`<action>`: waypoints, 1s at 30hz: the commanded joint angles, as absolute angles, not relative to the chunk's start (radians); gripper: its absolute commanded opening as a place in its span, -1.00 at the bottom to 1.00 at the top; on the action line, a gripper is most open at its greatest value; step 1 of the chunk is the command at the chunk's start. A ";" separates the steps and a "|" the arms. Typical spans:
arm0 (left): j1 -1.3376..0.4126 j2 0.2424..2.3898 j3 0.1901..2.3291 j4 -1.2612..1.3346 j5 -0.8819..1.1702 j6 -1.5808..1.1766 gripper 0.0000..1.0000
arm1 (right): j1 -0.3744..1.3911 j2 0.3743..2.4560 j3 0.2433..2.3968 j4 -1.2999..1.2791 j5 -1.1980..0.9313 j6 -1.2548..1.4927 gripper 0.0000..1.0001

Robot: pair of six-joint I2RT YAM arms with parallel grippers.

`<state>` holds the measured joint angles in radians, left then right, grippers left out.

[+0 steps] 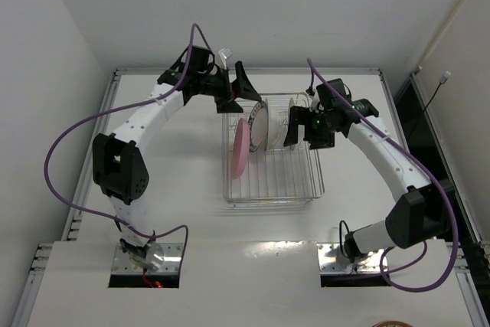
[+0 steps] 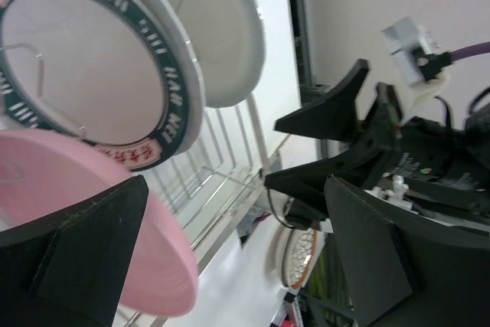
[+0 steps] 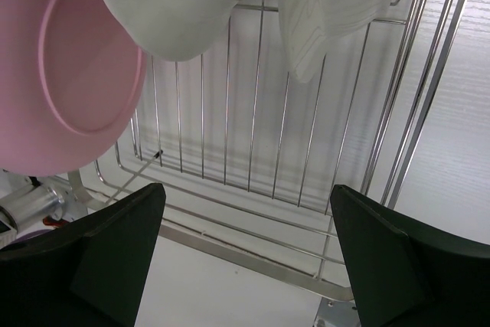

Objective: Load the plates into the dish rack

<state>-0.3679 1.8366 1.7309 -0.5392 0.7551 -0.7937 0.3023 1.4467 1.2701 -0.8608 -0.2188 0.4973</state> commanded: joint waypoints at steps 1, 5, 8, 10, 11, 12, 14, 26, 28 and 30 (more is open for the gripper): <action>-0.383 1.798 1.779 -0.676 0.678 -0.701 1.00 | 0.298 1.417 1.270 -0.838 -0.227 0.492 0.76; -0.383 1.760 1.779 -0.762 0.594 -0.626 0.97 | 0.298 1.417 1.261 -0.838 -0.227 0.492 0.76; -0.383 1.735 1.737 -0.782 0.574 -0.614 0.91 | 0.298 1.427 1.261 -0.838 -0.236 0.492 0.76; -0.383 1.721 1.701 -0.782 0.574 -0.614 0.86 | 0.298 1.427 1.261 -0.828 -0.236 0.492 0.76; -0.393 1.712 1.692 -0.794 0.574 -0.604 0.86 | 0.298 1.427 1.252 -0.828 -0.236 0.492 0.76; -0.393 1.712 1.692 -0.795 0.574 -0.604 0.86 | 0.298 1.427 1.252 -0.828 -0.236 0.492 0.76; -0.402 1.701 1.655 -0.779 0.586 -0.604 0.83 | 0.298 1.427 1.252 -0.828 -0.245 0.492 0.76; -0.503 1.841 1.761 -0.822 0.598 -0.603 -0.35 | 0.298 1.427 1.252 -0.837 -0.236 0.492 0.76; -0.503 1.850 1.790 -0.834 0.586 -0.603 -0.79 | 0.298 1.427 1.252 -0.838 -0.236 0.492 0.76; -0.503 1.862 1.812 -0.834 0.586 -0.603 -0.96 | 0.298 1.417 1.243 -0.838 -0.236 0.492 0.76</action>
<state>-0.5083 1.8702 1.7283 -0.8585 0.5991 -0.6300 0.3023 1.4467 1.2530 -0.8577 -0.2295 0.4973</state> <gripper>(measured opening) 0.064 0.874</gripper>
